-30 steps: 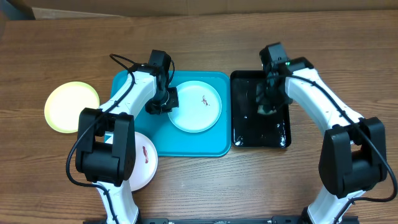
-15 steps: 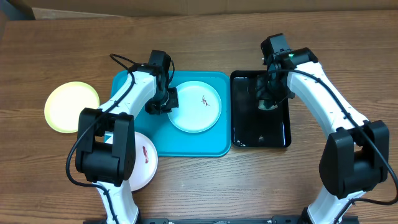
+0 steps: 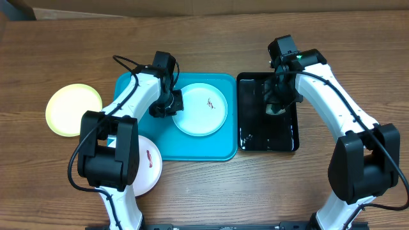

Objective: Clean dirty plates on tray and stack at the side

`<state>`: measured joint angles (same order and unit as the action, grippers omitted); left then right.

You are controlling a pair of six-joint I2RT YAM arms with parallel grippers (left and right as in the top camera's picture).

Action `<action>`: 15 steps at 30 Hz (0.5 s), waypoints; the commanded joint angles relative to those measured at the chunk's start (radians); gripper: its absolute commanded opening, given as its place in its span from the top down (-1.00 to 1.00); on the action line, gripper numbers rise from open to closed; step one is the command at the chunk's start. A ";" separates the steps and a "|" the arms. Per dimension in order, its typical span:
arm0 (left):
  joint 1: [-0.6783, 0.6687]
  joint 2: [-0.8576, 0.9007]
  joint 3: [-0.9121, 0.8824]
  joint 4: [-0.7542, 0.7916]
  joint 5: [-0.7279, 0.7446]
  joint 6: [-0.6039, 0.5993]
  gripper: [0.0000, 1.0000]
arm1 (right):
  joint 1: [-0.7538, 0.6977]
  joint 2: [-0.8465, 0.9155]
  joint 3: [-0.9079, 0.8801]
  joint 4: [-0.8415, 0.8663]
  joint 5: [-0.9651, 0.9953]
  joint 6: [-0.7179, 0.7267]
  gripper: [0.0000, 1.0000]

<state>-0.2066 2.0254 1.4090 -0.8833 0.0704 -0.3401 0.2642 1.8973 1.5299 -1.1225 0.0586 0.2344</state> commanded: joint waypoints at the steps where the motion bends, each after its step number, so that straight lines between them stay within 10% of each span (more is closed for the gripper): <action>1: 0.010 0.014 0.015 -0.002 -0.029 0.012 0.92 | 0.002 -0.035 0.024 -0.009 -0.002 -0.008 0.93; 15: 0.010 0.014 0.015 -0.002 -0.029 0.012 0.92 | -0.116 -0.035 0.159 -0.136 -0.332 -0.145 0.93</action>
<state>-0.2066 2.0254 1.4090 -0.8833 0.0704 -0.3401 0.2035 1.8973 1.6424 -1.2491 -0.1276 0.1429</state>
